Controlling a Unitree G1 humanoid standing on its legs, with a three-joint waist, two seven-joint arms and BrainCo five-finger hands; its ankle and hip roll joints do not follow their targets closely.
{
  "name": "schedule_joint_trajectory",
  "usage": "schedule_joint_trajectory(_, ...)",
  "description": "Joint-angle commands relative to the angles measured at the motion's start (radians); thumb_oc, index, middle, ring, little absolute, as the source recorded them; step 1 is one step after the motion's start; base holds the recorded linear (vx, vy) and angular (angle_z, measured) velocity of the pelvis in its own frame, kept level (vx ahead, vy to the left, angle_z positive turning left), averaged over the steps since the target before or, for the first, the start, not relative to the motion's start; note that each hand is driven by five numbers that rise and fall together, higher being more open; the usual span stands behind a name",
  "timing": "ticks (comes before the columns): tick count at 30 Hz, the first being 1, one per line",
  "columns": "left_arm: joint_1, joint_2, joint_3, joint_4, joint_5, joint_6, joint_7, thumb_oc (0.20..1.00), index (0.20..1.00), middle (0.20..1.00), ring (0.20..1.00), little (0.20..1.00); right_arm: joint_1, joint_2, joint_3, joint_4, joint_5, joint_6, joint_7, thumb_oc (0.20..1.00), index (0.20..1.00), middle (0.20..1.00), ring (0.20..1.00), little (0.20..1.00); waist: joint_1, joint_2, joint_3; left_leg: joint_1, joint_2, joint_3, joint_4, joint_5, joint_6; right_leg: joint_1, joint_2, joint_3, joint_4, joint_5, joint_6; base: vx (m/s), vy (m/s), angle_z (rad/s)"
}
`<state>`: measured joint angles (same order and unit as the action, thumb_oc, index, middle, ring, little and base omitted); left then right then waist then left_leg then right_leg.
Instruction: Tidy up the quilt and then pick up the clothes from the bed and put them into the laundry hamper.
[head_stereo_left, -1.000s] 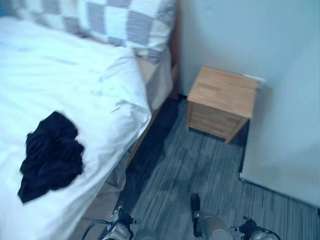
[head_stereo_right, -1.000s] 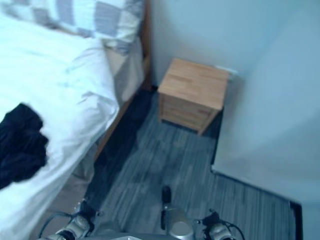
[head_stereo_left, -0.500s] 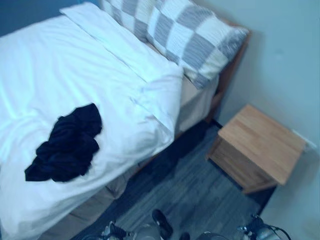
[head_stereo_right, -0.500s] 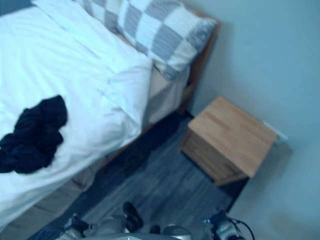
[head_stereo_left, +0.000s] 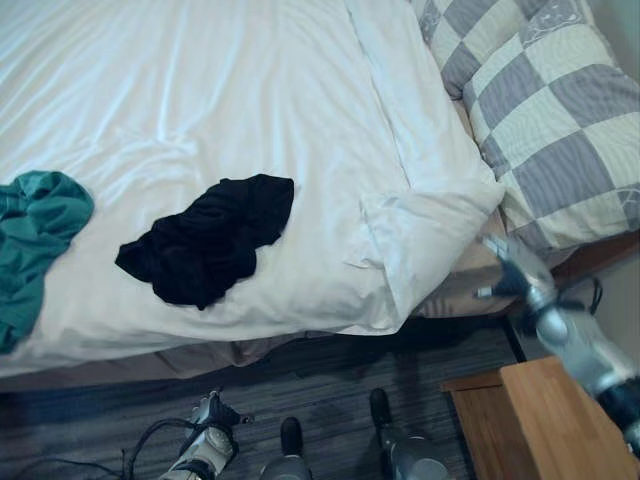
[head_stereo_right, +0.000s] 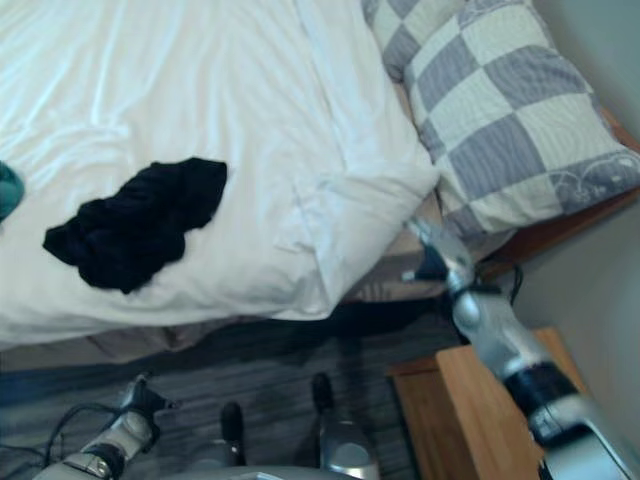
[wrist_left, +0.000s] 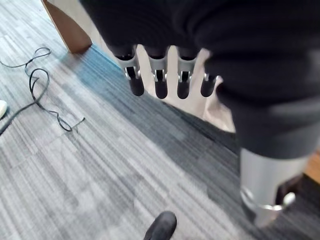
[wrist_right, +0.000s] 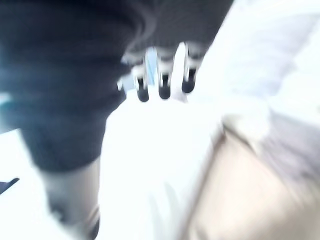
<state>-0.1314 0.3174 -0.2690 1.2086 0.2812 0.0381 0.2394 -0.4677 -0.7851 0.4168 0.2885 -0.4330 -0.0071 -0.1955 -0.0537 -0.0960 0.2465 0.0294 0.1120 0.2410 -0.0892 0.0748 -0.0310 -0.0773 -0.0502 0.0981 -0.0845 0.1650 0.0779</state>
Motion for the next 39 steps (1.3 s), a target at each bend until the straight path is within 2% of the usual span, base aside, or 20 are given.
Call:
schedule_joint_trajectory(1, -0.015, 0.026, -0.027, 0.017, 0.008, -0.003, 0.035, 1.0, 1.0, 1.0, 1.0, 1.0, -0.169, 0.02, 0.061, 0.001, 0.008, -0.029, -0.031, 1.0, 1.0, 1.0, 1.0, 1.0, 0.016, -0.031, 0.011, 0.047, -0.017, 0.049, 0.002, -0.104, -0.046, -0.002, -0.076, -0.005, 0.05, -0.141, 0.122, 0.19, -0.257, 0.32)
schedule_joint_trajectory(3, 0.026, -0.008, -0.033, 0.017, -0.032, -0.004, 0.048, 1.0, 1.0, 1.0, 1.0, 1.0, -0.296, 0.065, 0.135, 0.056, 0.016, -0.02, -0.033, 1.0, 1.0, 1.0, 1.0, 1.0, 0.037, 0.007, 0.018, 0.049, -0.006, 0.038, 0.004, -0.089, -0.06, 0.015, -0.064, -0.033, 0.035, -0.146, 0.103, 0.19, -0.232, 0.29)
schedule_joint_trajectory(5, 0.026, -0.009, -0.031, 0.017, -0.032, -0.004, 0.048, 1.0, 1.0, 1.0, 1.0, 1.0, -0.301, 0.066, 0.139, 0.059, 0.017, -0.021, -0.034, 1.0, 1.0, 1.0, 1.0, 1.0, 0.034, 0.008, 0.018, 0.048, -0.005, 0.036, 0.004, -0.089, -0.061, 0.015, -0.063, -0.035, 0.035, -0.146, 0.103, 0.08, -0.126, 0.16)
schedule_joint_trajectory(6, 0.046, -0.032, -0.041, 0.029, -0.044, -0.005, 0.059, 1.0, 1.0, 1.0, 1.0, 1.0, -0.362, 0.102, 0.181, 0.107, 0.01, -0.015, -0.035, 1.0, 1.0, 1.0, 1.0, 1.0, 0.044, 0.037, 0.027, 0.035, 0.006, 0.027, 0.005, -0.075, -0.075, 0.017, -0.059, -0.062, 0.031, -0.158, 0.089, 0.1, -0.17, 0.28)
schedule_joint_trajectory(8, 0.051, -0.048, -0.06, 0.04, -0.043, 0.0, 0.061, 1.0, 1.0, 1.0, 1.0, 1.0, -0.404, 0.125, 0.211, 0.157, -0.004, -0.003, -0.034, 1.0, 1.0, 1.0, 1.0, 1.0, 0.057, 0.062, 0.042, 0.015, 0.015, 0.016, 0.013, -0.052, -0.091, 0.018, -0.059, -0.093, 0.035, -0.172, 0.073, 0.08, -0.175, 0.43)
schedule_joint_trajectory(10, 0.046, -0.068, -0.08, 0.04, -0.047, 0.002, 0.062, 1.0, 1.0, 1.0, 1.0, 1.0, -0.412, 0.138, 0.224, 0.215, -0.018, 0.005, -0.039, 1.0, 1.0, 1.0, 1.0, 1.0, 0.053, 0.086, 0.052, -0.011, 0.023, 0.027, 0.021, -0.029, -0.103, 0.029, -0.069, -0.151, 0.028, -0.187, 0.06, 0.03, -0.123, 0.65)
schedule_joint_trajectory(12, 0.039, -0.088, -0.107, 0.03, -0.038, -0.003, 0.056, 1.0, 1.0, 1.0, 1.0, 1.0, -0.408, 0.157, 0.248, 0.291, -0.058, 0.02, -0.031, 1.0, 1.0, 1.0, 1.0, 1.0, 0.042, 0.121, 0.061, -0.034, 0.038, 0.104, 0.027, 0.005, -0.111, 0.05, -0.079, -0.226, 0.025, -0.207, 0.052, 0.03, -0.093, 0.95)
schedule_joint_trajectory(13, 0.039, -0.089, -0.107, 0.03, -0.038, -0.003, 0.056, 1.0, 1.0, 1.0, 1.0, 1.0, -0.409, 0.158, 0.249, 0.292, -0.058, 0.019, -0.032, 1.0, 1.0, 1.0, 1.0, 1.0, 0.041, 0.122, 0.061, -0.034, 0.038, 0.102, 0.026, 0.005, -0.111, 0.05, -0.078, -0.228, 0.025, -0.208, 0.052, 0.04, -0.035, 1.1)
schedule_joint_trajectory(15, 0.042, -0.102, -0.123, 0.023, -0.034, -0.011, 0.052, 1.0, 1.0, 1.0, 1.0, 1.0, -0.408, 0.196, 0.279, 0.392, -0.067, 0.022, -0.015, 1.0, 1.0, 1.0, 1.0, 1.0, 0.037, 0.147, 0.053, -0.033, 0.038, 0.096, 0.009, 0.018, -0.115, 0.057, -0.07, -0.246, 0.03, -0.217, 0.045, 0.06, -0.056, 0.68)
schedule_joint_trajectory(16, 0.031, -0.11, -0.138, 0.021, -0.036, -0.02, 0.047, 1.0, 1.0, 1.0, 1.0, 1.0, -0.382, 0.229, 0.301, 0.55, -0.081, 0.032, -0.008, 0.2, 0.2, 0.2, 0.2, 0.2, 0.038, 0.162, 0.05, -0.026, 0.041, 0.079, 0.004, 0.032, -0.122, 0.072, -0.066, -0.263, 0.032, -0.228, 0.041, 0.07, -0.085, 0.24)
schedule_joint_trajectory(20, 0.025, -0.112, -0.167, 0.017, -0.047, -0.036, 0.041, 1.0, 1.0, 1.0, 1.0, 1.0, -0.384, 0.253, 0.277, 0.804, -0.063, 0.054, -0.019, 0.2, 0.2, 0.2, 0.2, 0.2, 0.04, 0.177, 0.04, -0.024, 0.041, 0.065, 0.002, 0.037, -0.126, 0.084, -0.059, -0.273, 0.025, -0.229, 0.036, 0.04, -0.024, 0.31)
schedule_joint_trajectory(21, 0.025, -0.109, -0.177, 0.013, -0.056, -0.043, 0.041, 1.0, 1.0, 1.0, 1.0, 1.0, -0.377, 0.242, 0.218, 0.89, -0.015, 0.067, -0.031, 0.2, 0.2, 0.2, 0.2, 0.2, 0.036, 0.178, 0.041, -0.014, 0.042, 0.065, 0.002, 0.036, -0.128, 0.096, -0.058, -0.271, 0.023, -0.23, 0.037, 0.03, 0.003, 0.14)
schedule_joint_trajectory(23, 0.024, -0.109, -0.179, 0.01, -0.059, -0.043, 0.039, 1.0, 1.0, 1.0, 1.0, 1.0, -0.369, 0.231, 0.197, 0.9, 0.0, 0.068, -0.036, 0.2, 0.2, 0.2, 0.2, 0.2, 0.035, 0.177, 0.038, -0.015, 0.044, 0.066, 0.002, 0.037, -0.128, 0.094, -0.056, -0.268, 0.021, -0.226, 0.036, 0.01, 0.013, 0.1)
schedule_joint_trajectory(29, 0.031, -0.103, -0.151, 0.023, -0.04, -0.03, 0.03, 1.0, 1.0, 1.0, 1.0, 1.0, -0.213, 0.172, 0.02, 0.815, 0.153, 0.065, -0.087, 0.2, 0.2, 0.2, 0.2, 0.2, -0.001, 0.16, 0.036, 0.007, 0.045, 0.081, 0.002, 0.02, -0.127, 0.098, -0.053, -0.25, 0.023, -0.221, 0.037, -0.01, 0.049, 0.01)
schedule_joint_trajectory(30, 0.028, -0.096, -0.107, 0.039, -0.025, -0.008, 0.026, 1.0, 1.0, 1.0, 1.0, 1.0, -0.007, 0.184, -0.173, 0.717, 0.314, 0.06, -0.137, 0.373, 0.373, 0.373, 0.373, 0.373, -0.042, 0.144, 0.032, 0.023, 0.043, 0.103, 0.002, 0.0, -0.12, 0.093, -0.055, -0.227, 0.028, -0.217, 0.044, -0.01, 0.08, -0.08)
schedule_joint_trajectory(31, 0.028, -0.096, -0.108, 0.039, -0.025, -0.008, 0.026, 1.0, 1.0, 1.0, 1.0, 1.0, -0.006, 0.184, -0.175, 0.716, 0.314, 0.061, -0.137, 1.0, 1.0, 1.0, 1.0, 1.0, -0.038, 0.144, 0.028, 0.019, 0.045, 0.106, 0.002, 0.002, -0.12, 0.088, -0.054, -0.225, 0.028, -0.214, 0.043, 0.01, 0.129, -0.13)
schedule_joint_trajectory(32, 0.021, -0.094, -0.078, 0.05, -0.007, 0.008, 0.026, 1.0, 1.0, 1.0, 1.0, 1.0, 0.143, 0.239, -0.286, 0.699, 0.391, 0.052, -0.166, 1.0, 1.0, 1.0, 1.0, 1.0, -0.069, 0.129, 0.026, 0.037, 0.045, 0.126, 0.002, -0.018, -0.113, 0.086, -0.054, -0.204, 0.034, -0.214, 0.048, 0.01, 0.042, -0.32)
schedule_joint_trajectory(34, 0.022, -0.094, -0.079, 0.049, -0.007, 0.008, 0.026, 1.0, 1.0, 1.0, 1.0, 1.0, 0.145, 0.239, -0.288, 0.697, 0.391, 0.052, -0.166, 1.0, 1.0, 1.0, 1.0, 1.0, -0.066, 0.129, 0.022, 0.033, 0.046, 0.128, 0.002, -0.016, -0.113, 0.081, -0.053, -0.201, 0.034, -0.211, 0.046, 0.02, 0.04, -0.53)
schedule_joint_trajectory(35, 0.016, -0.092, -0.06, 0.057, 0.002, 0.017, 0.029, 1.0, 1.0, 1.0, 1.0, 1.0, 0.26, 0.313, -0.341, 0.734, 0.436, 0.046, -0.171, 1.0, 1.0, 1.0, 1.0, 1.0, -0.088, 0.116, 0.017, 0.053, 0.048, 0.146, 0.002, -0.032, -0.108, 0.083, -0.051, -0.184, 0.04, -0.212, 0.05, 0.05, 0.054, -0.53)
schedule_joint_trajectory(39, 0.013, -0.072, -0.057, 0.04, 0.006, 0.022, 0.034, 1.0, 1.0, 1.0, 1.0, 1.0, 0.42, 0.413, -0.441, 0.926, 0.559, 0.051, -0.162, 1.0, 1.0, 1.0, 1.0, 1.0, -0.122, 0.087, 0.002, 0.088, 0.062, 0.187, 0.002, -0.05, -0.107, 0.084, -0.043, -0.157, 0.052, -0.209, 0.053, 0.05, 0.05, -0.51)
